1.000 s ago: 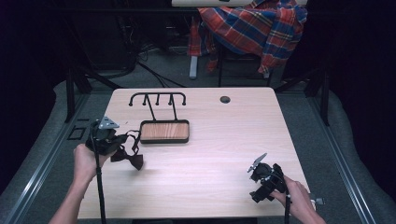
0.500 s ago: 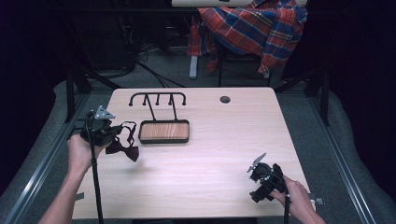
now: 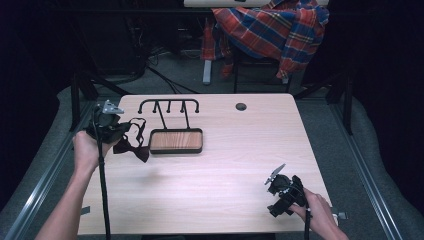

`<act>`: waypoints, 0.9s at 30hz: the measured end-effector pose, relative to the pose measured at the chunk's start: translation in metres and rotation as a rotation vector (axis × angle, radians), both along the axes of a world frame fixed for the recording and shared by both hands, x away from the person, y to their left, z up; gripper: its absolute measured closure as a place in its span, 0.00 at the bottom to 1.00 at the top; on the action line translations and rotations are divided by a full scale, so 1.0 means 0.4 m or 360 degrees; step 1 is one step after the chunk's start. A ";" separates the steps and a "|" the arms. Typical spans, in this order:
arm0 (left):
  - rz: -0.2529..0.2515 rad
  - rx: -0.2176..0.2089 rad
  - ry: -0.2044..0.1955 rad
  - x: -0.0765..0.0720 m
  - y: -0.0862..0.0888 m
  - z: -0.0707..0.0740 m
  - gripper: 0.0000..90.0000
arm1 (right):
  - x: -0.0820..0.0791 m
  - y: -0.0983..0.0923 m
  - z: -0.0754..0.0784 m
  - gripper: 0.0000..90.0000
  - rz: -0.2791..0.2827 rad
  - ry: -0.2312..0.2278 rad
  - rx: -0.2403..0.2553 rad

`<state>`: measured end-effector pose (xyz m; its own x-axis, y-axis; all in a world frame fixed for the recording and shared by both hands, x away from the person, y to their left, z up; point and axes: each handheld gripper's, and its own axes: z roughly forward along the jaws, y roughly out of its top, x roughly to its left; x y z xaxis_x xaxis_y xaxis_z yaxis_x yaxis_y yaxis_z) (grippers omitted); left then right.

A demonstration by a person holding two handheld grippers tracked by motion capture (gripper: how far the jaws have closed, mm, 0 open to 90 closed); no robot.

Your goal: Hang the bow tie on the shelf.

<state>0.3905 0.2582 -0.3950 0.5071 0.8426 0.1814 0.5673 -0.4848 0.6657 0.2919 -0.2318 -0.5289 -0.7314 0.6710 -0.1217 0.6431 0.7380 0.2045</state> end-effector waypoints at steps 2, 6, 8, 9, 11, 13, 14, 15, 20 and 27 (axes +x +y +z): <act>0.0002 0.0006 -0.0006 0.009 -0.004 0.006 0.99 | 0.000 0.000 0.000 0.11 -0.0002 -0.0001 -0.0001; 0.0015 0.0004 -0.0016 0.027 -0.009 0.019 0.99 | 0.001 -0.002 -0.003 0.11 0.0002 0.0000 0.0015; 0.0015 0.0009 -0.0021 0.035 -0.013 0.027 0.99 | 0.001 -0.002 -0.003 0.11 0.0002 0.0001 0.0016; 0.0013 0.0007 -0.0024 0.038 -0.014 0.028 0.99 | 0.001 -0.002 -0.003 0.11 0.0002 0.0000 0.0016; 0.0014 0.0010 -0.0030 0.045 -0.020 0.032 0.99 | 0.001 -0.002 -0.003 0.11 0.0003 0.0001 0.0008; 0.0008 0.0011 -0.0027 0.051 -0.023 0.033 0.99 | 0.002 -0.002 -0.003 0.11 0.0003 0.0002 0.0011; 0.0012 0.0012 -0.0030 0.055 -0.025 0.033 0.99 | 0.002 -0.003 -0.003 0.11 0.0004 0.0002 0.0012; 0.0013 0.0005 -0.0032 0.059 -0.027 0.033 0.99 | 0.001 -0.003 -0.003 0.11 0.0004 0.0002 0.0010; 0.0019 0.0033 -0.0043 0.079 -0.038 0.034 0.99 | 0.002 -0.003 -0.004 0.11 0.0002 0.0004 0.0012; 0.0037 0.0059 -0.0029 0.106 -0.048 0.030 0.99 | 0.002 -0.004 -0.004 0.11 0.0000 0.0005 0.0013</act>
